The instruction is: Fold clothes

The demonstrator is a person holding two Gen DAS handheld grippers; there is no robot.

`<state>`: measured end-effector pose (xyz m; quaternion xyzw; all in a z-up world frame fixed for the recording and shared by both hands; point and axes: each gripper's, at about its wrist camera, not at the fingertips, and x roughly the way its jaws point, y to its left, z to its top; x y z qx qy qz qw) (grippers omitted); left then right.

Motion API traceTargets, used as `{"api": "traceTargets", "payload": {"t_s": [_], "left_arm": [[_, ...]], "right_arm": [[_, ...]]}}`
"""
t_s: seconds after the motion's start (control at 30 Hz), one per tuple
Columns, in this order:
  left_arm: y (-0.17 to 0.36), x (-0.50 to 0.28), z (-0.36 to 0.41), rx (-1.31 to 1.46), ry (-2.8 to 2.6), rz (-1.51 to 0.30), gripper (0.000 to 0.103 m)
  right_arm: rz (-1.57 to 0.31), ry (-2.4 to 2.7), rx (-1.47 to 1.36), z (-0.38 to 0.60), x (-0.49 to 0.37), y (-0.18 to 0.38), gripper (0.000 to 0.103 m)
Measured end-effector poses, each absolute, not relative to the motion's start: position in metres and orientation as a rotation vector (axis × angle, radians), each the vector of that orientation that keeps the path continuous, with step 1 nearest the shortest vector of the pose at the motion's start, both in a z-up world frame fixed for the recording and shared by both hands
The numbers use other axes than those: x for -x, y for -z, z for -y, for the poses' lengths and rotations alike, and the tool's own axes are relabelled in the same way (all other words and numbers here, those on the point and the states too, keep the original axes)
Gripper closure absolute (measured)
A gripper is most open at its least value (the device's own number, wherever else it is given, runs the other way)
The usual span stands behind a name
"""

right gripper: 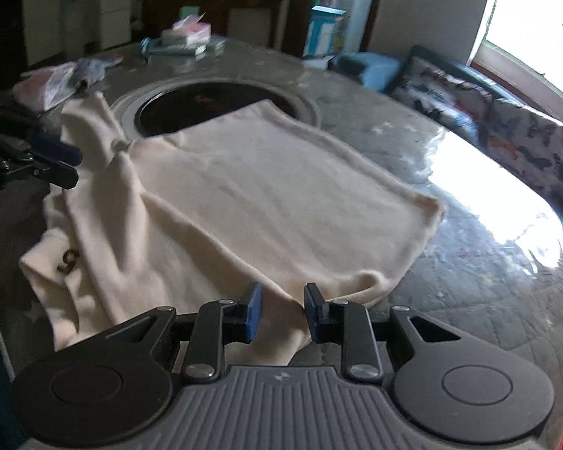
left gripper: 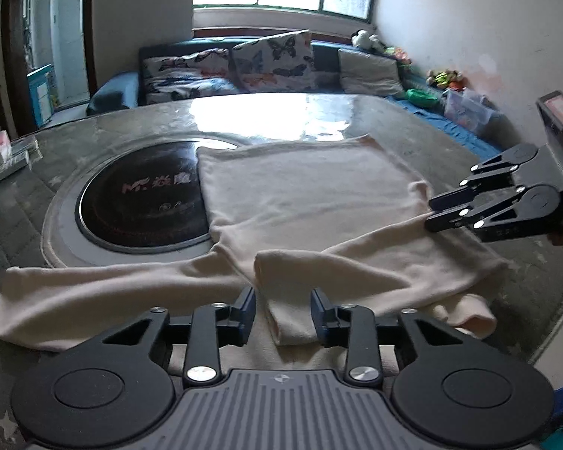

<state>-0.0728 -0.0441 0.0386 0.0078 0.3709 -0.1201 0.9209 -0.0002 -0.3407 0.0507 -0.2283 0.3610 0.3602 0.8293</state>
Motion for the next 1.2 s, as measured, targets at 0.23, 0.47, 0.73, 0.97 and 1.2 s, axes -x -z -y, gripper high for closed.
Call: {"api": "traceTargets", "payload": {"t_s": [0.23, 0.47, 0.73, 0.97, 1.2], "left_arm": [[-0.030, 0.067, 0.049, -0.008, 0.272, -0.794, 0.096], [-0.027, 0.069, 0.048, -0.031, 0.280, -0.801, 0.096], [-0.031, 0.077, 0.041, -0.039, 0.278, -0.805, 0.093], [-0.033, 0.075, 0.039, -0.020, 0.275, -0.793, 0.086], [-0.030, 0.072, 0.041, -0.035, 0.273, -0.802, 0.090]], "right_arm": [[-0.771, -0.751, 0.499, 0.346, -0.002, -0.056, 0.102], [-0.723, -0.680, 0.458, 0.366, 0.003, -0.062, 0.102], [-0.724, -0.782, 0.468, 0.356, 0.002, -0.060, 0.090], [-0.787, -0.835, 0.509, 0.343, -0.011, -0.051, 0.087], [-0.738, -0.770, 0.510, 0.351, 0.001, -0.062, 0.100]]}}
